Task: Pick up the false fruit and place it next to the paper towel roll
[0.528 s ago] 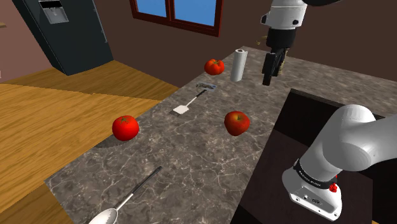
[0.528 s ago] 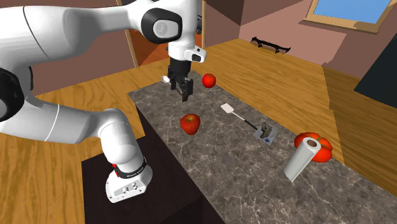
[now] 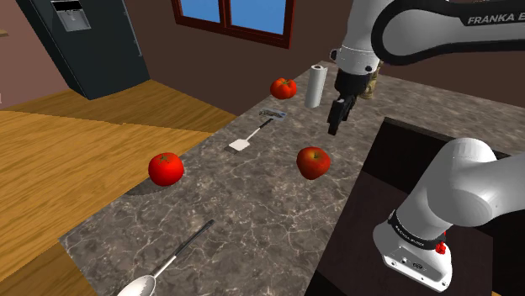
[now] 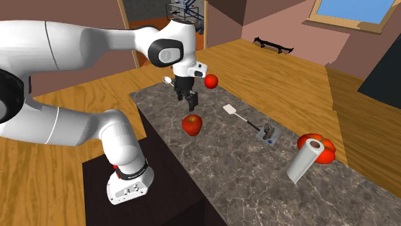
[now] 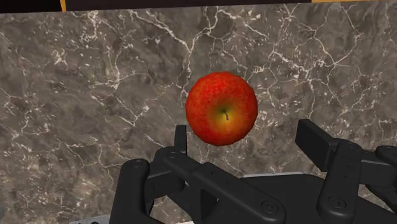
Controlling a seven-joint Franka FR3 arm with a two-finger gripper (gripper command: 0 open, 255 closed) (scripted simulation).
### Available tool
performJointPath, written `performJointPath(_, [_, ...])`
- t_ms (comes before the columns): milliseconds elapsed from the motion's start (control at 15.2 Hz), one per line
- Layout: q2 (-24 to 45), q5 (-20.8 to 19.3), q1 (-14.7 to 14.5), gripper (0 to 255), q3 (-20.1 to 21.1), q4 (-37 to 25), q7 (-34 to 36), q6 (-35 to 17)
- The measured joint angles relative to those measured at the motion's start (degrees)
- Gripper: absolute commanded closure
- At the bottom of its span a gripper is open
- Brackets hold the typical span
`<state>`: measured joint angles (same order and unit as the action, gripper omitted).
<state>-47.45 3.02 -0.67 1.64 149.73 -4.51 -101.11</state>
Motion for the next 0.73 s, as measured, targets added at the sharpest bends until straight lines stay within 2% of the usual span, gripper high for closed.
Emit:
performJointPath(330, [2.17,0.75,-1.00,0,2.18,7.80,0.69,-15.04])
performJointPath(726, [5.09,1.34,-1.49,0,3.16,11.53,1.19,-22.63])
